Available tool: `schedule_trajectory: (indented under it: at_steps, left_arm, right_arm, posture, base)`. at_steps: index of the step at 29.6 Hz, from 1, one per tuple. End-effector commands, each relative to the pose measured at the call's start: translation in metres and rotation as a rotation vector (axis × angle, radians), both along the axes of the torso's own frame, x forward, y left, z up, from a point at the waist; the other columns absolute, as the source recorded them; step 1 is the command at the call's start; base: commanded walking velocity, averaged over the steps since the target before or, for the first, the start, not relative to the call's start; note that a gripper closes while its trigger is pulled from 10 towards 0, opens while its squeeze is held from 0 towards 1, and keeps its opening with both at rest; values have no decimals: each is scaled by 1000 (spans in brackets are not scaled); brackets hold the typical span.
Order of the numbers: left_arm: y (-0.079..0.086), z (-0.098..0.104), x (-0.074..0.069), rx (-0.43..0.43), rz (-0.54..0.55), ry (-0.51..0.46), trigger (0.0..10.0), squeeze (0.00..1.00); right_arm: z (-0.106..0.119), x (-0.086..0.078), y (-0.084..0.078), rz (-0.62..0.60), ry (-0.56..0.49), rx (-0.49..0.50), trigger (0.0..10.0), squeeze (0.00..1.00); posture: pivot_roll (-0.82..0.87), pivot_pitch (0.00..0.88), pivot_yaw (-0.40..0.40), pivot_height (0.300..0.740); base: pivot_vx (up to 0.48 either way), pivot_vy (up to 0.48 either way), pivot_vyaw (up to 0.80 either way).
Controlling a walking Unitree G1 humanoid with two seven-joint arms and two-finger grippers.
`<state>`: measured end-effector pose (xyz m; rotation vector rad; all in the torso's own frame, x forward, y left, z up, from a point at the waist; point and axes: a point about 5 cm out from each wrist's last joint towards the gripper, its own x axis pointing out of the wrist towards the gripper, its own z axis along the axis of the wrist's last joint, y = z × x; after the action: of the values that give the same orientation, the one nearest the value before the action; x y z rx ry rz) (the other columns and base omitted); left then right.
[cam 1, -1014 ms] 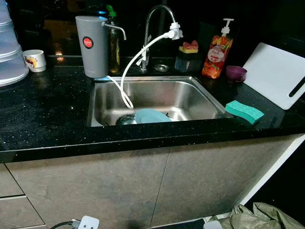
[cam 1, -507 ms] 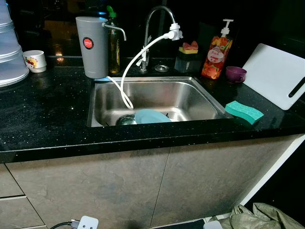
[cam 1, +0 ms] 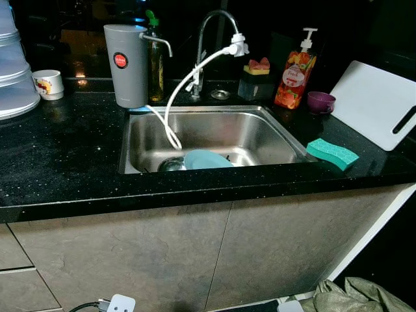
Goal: Kitchen organization
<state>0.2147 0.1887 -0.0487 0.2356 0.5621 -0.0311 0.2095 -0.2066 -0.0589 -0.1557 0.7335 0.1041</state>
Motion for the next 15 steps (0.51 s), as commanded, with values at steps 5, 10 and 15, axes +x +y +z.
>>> schedule_trajectory:
  at_steps: [5, 10, 15]
  left_arm:
    - [-4, -5, -5, -4, -13, 24, 10000, 0]
    - [-4, -5, -5, -4, -14, 24, 10000, 0]
    - [-4, -5, -5, -3, -14, 25, 10000, 0]
  right_arm:
    - [-3, -7, -3, -17, 19, -5, 10000, 0]
    - [-3, -7, -3, -17, 19, -4, 10000, 0]
    - [-3, -7, -3, -15, 18, -3, 10000, 0]
  posture:
    - [5, 114, -75, 740]
    - [5, 114, -75, 740]
    - [4, 115, -75, 740]
  base:
    - [0, 0, 0]
    - [0, 0, 0]
    - [0, 0, 0]
